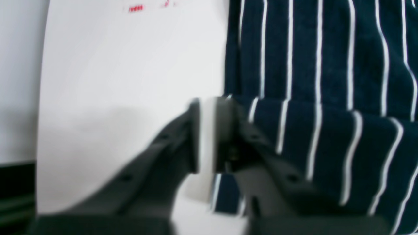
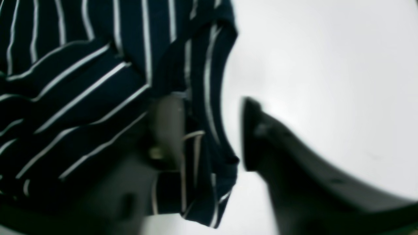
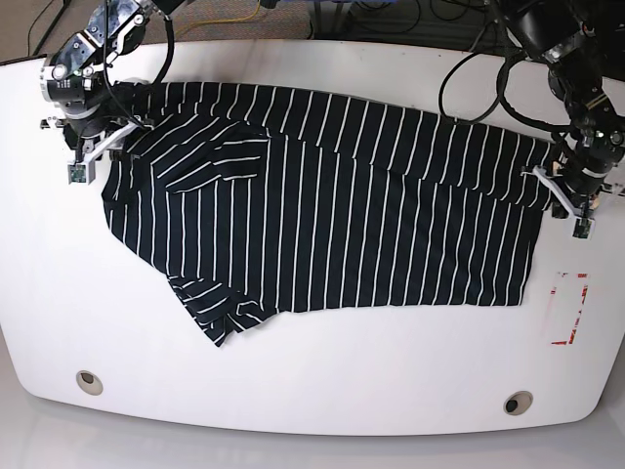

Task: Layout the t-shirt on the table in an organized manner, then fold the t-shirt properly
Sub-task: 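Regrasp the shirt hem edge with both grippers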

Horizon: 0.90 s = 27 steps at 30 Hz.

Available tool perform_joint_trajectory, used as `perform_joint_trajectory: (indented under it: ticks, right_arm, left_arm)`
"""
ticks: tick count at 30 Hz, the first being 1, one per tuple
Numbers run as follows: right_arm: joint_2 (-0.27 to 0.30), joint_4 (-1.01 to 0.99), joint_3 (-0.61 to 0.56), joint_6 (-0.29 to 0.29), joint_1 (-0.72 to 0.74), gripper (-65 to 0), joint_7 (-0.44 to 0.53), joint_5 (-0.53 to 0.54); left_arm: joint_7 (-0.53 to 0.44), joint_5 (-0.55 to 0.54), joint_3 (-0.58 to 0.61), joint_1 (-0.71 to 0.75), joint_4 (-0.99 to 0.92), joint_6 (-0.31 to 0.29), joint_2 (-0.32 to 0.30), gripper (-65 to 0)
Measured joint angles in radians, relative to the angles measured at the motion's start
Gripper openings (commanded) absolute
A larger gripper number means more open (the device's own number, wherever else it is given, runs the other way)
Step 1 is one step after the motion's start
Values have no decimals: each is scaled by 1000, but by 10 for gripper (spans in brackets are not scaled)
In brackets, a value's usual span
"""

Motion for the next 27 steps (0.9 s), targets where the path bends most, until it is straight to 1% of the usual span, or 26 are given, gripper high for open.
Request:
perform_joint_trajectory:
  ticks: [1, 3, 5, 8, 12, 16, 21, 22, 23, 27]
  right_arm:
    - [2, -6, -7, 0, -3, -650, 0, 1]
    - [9, -13, -34, -2, -14, -650, -1, -7]
    - [18, -20, -64, -3, -32, -634, -1, -10]
    - [13, -24, -101, -3, -52, -636, 0, -7]
    - [3, -58, -116, 2, -56, -636, 8, 11]
    - [14, -127, -113, -3, -57, -636, 56, -8]
    - [20, -224, -115, -3, -74, -636, 153, -4]
    - [20, -245, -116, -7, -77, -636, 191, 0]
    - [26, -262, -116, -3, -77, -636, 212, 19]
    - [61, -327, -116, 5, -70, -636, 275, 30]
  left_arm:
    - [-7, -8, 3, 3, -2, -3, 6, -650]
    - [-12, -18, 5, 11, -13, -6, 14, -650]
    - [-10, -11, 4, 14, -34, -8, 18, -650]
    - [-4, -5, 2, 17, -70, -5, 11, -650]
    - [-2, 2, -5, 29, -85, 3, 3, -650]
    - [-2, 2, -5, 45, -84, 2, 5, -650]
    - [-3, -6, -4, 55, -68, -1, 6, -650]
    - [-3, -5, -4, 56, -65, -1, 5, -650]
    - [-3, -5, -4, 57, -63, 0, 3, -650]
    - [-2, 0, -5, 62, -63, 2, -1, -650]
